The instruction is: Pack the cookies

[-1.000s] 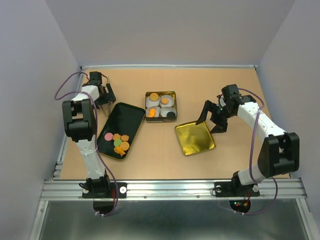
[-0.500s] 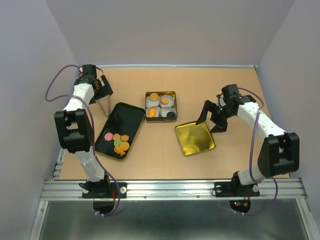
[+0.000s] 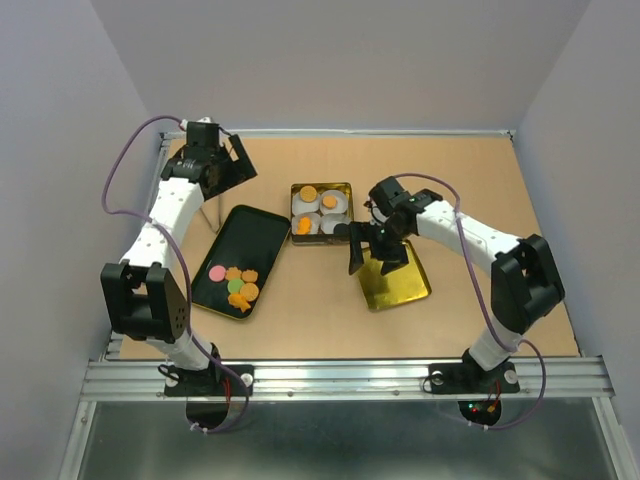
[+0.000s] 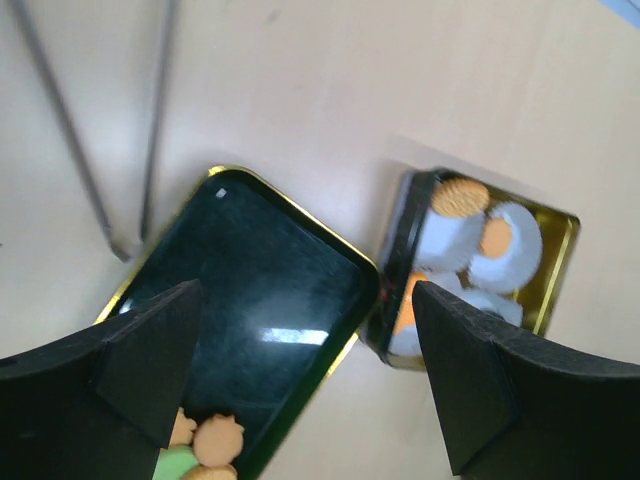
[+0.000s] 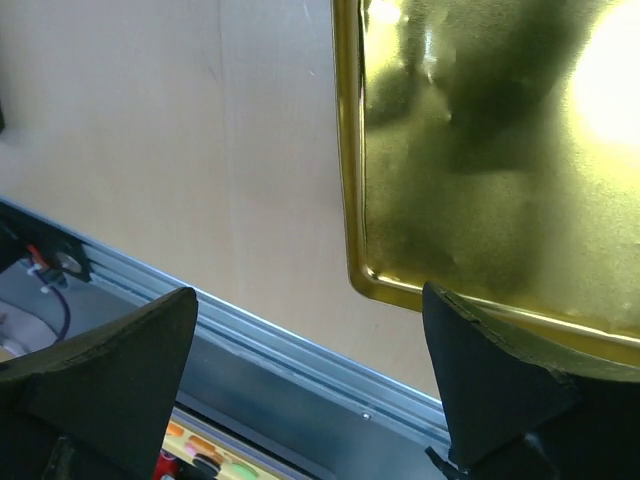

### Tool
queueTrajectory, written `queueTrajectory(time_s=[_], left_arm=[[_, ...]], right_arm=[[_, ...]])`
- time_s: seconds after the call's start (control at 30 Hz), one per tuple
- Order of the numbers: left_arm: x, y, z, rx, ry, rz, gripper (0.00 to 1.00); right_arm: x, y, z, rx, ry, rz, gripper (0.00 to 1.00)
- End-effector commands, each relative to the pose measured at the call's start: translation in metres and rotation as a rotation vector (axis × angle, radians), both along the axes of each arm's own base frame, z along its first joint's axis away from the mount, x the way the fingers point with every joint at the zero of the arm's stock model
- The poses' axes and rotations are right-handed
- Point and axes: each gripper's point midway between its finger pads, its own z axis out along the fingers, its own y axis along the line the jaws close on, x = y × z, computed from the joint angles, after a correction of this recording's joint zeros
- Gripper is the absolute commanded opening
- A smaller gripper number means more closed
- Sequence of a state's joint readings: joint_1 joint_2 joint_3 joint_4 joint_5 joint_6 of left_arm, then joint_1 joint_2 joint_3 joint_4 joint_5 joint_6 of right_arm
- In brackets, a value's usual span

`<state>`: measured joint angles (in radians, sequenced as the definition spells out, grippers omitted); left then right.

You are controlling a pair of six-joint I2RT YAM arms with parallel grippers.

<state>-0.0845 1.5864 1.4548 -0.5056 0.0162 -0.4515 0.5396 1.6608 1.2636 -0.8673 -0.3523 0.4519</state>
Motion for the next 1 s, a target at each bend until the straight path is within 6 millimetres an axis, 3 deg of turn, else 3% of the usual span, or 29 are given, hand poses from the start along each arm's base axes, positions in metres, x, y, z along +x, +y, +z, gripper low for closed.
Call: queueTrajectory(time_s=[0.0,0.27,0.47,0.7,0.97], left_arm=[[-0.026,-0.030,0.017,-0.020,-0.008,-0.064,0.95],[-0.072,-0.041,0.022,-0.031,-0.035,-0.150,0.90],[-0.109,-0.034,-0.007,0.009,0.029,-0.200,0.88],[-0.132,-0.035,-0.020,-0.001,0.053,-0.235,0.84],[-0.143,-0.036,-0.024,-0.016,0.061,-0.243,0.83]], right_arm=[[0.012,0.007,-0.002,-0.069,-0.065,0.039,0.97],[0.016,0.001,-0.034,-0.183,-0.041,0.052,0.90],[0.020,0.018,-0.043,-0.196,-0.054,0.102,0.86],[0.017,0.030,-0.060,-0.240,-0.044,0.134,0.79],[0.017,0.025,-0.071,-0.283,-0.037,0.143,0.73]])
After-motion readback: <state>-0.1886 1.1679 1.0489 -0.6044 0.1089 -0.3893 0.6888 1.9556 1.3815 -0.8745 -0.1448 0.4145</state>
